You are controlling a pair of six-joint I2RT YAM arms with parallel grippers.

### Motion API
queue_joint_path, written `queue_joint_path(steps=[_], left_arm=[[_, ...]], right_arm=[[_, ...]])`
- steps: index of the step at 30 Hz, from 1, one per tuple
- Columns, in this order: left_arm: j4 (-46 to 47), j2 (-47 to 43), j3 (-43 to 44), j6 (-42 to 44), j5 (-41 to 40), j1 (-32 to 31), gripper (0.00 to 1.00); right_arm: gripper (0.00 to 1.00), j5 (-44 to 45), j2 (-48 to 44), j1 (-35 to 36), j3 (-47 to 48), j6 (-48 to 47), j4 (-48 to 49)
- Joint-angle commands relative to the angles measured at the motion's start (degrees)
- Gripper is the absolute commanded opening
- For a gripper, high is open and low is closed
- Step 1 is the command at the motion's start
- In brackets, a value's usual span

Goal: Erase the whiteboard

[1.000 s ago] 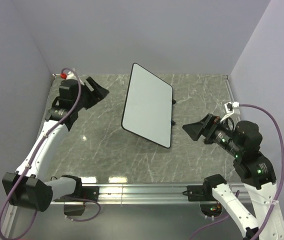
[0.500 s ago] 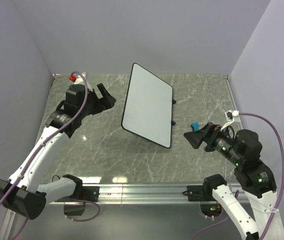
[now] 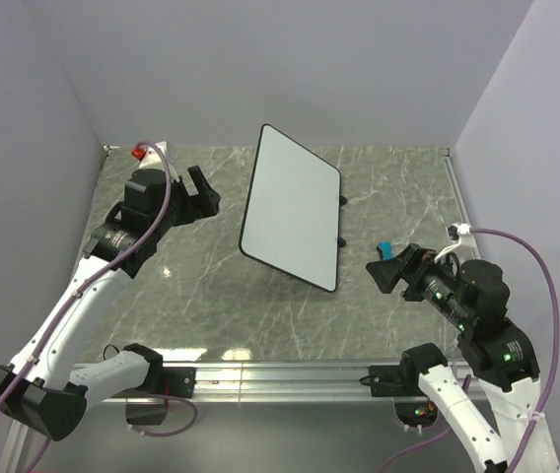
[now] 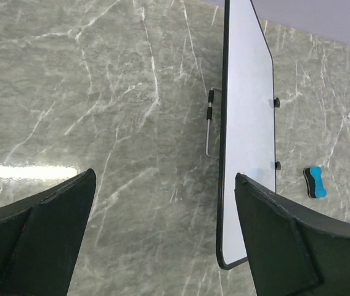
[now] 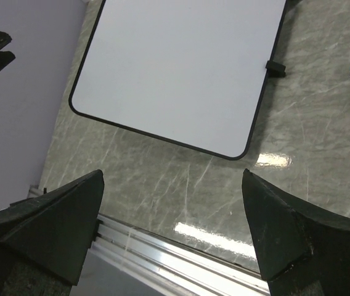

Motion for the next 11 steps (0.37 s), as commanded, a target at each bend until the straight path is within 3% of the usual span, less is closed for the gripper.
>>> queue_joint_path(steps=[1,8,11], left_arm=[[3.05,-0.53,1.95,3.45,-1.2,-0.31,0.99],[5.6,2.37,4.05,7.4,-4.53,-0.31,0.99],[5.78,3.34,4.94,7.93,-13.11,-0.31,0.99]], right_arm=[[1.0,1.31,1.98,0.41,0.44,-0.3,3.19],[1.0,1.31,4.62,0.41,0.27,0.57,7.23],[1.0,2.89,6.11,0.41,1.23,1.19,7.15]])
